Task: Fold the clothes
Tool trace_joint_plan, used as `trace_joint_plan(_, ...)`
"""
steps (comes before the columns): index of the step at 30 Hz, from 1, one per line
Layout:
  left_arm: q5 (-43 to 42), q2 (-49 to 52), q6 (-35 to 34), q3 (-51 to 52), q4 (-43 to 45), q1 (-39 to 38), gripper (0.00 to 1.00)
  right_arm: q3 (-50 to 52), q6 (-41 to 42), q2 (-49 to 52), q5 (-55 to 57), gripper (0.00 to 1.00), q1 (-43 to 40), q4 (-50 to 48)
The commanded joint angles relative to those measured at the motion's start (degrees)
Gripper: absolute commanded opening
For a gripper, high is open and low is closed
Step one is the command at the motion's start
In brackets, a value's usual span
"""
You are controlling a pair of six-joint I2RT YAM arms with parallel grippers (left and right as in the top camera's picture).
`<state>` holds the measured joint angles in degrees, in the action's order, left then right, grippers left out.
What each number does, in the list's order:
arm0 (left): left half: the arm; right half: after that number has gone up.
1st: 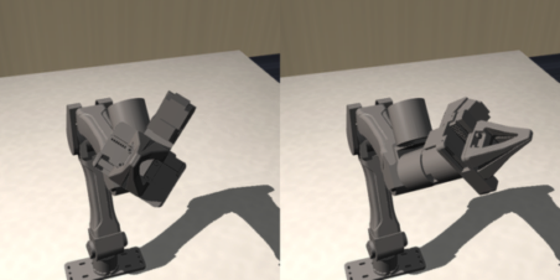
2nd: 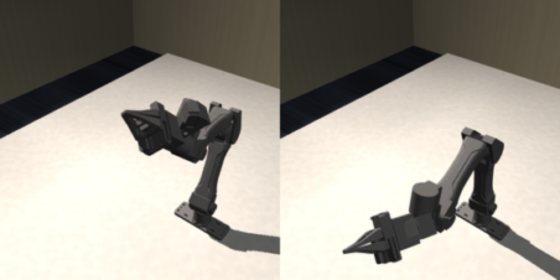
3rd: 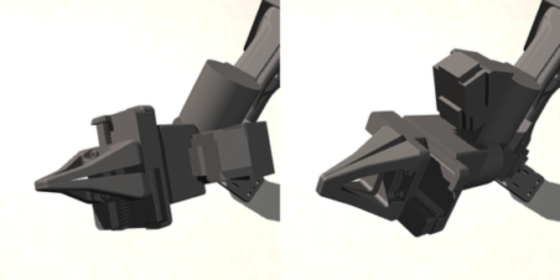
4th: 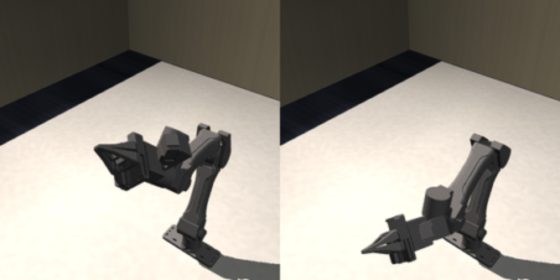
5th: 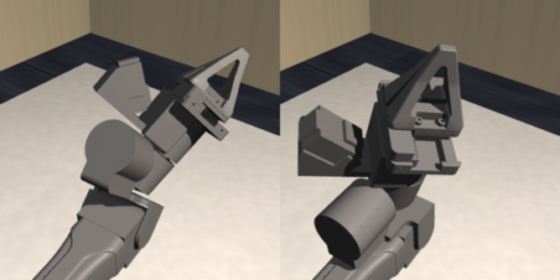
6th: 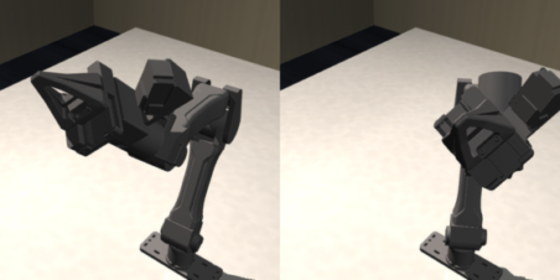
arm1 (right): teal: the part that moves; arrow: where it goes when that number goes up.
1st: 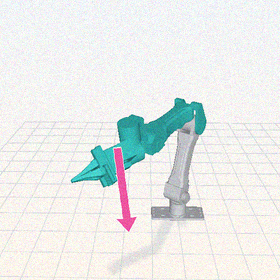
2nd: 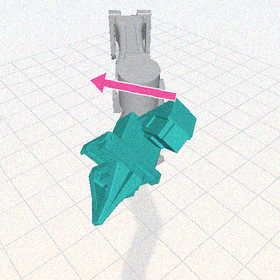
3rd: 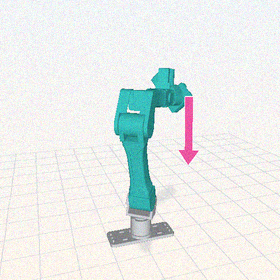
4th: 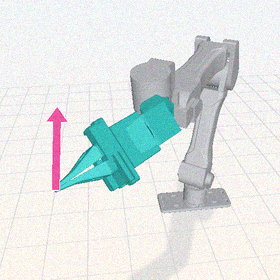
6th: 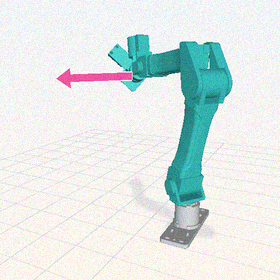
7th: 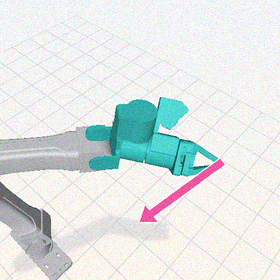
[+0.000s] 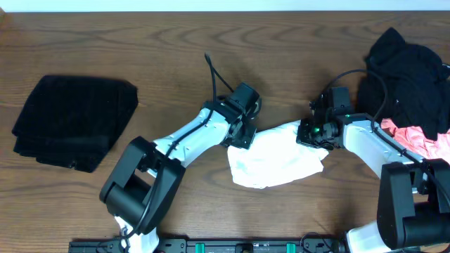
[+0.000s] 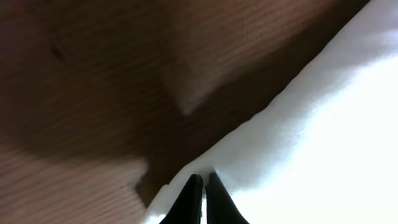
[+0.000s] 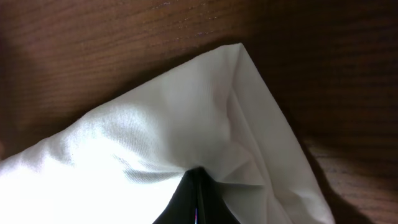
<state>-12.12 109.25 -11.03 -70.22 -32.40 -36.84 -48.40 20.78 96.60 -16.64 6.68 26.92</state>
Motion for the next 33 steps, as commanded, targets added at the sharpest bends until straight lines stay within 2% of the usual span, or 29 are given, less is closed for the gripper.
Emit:
trace_joint_plan(1,0.2,2.9,1.8,-0.1,-0.5,-0.2,0.06,1.7,-0.3,2.8,6.0,0.01,0.5,1.0)
trace_joint_plan(6,10.0,6.5,-3.3,-0.1,-6.2,0.7,0.06,1.7,-0.3,2.8,5.9,0.01,0.5,1.4)
trace_joint_plan(11,13.6,7.1,-6.1,-0.1,-13.2,4.3,0.06,1.7,-0.3,2.8,6.0,0.01,0.5,1.6)
trace_joint_plan(17,14.7,6.7,-7.3,-0.1,-19.1,9.7,0.06,1.7,-0.3,2.8,6.2,0.01,0.5,1.6)
trace_joint_plan(23,14.7,1.4,-7.3,-0.1,-19.6,12.5,0.06,1.7,-0.3,2.8,7.9,0.01,0.5,1.6)
trace_joint_plan(28,8.8,-5.7,-6.3,-0.1,-18.1,12.6,0.06,1.7,-2.2,2.8,7.3,0.01,0.5,0.9)
trace_joint_plan(30,2.9,-7.9,-3.3,-0.1,-16.1,12.1,0.06,1.6,-7.6,2.6,3.4,0.01,0.5,-0.3)
trace_joint_plan(33,-1.1,-10.3,-0.9,-0.1,-13.3,10.9,0.06,0.7,-14.8,1.3,-6.0,0.02,0.2,-1.2)
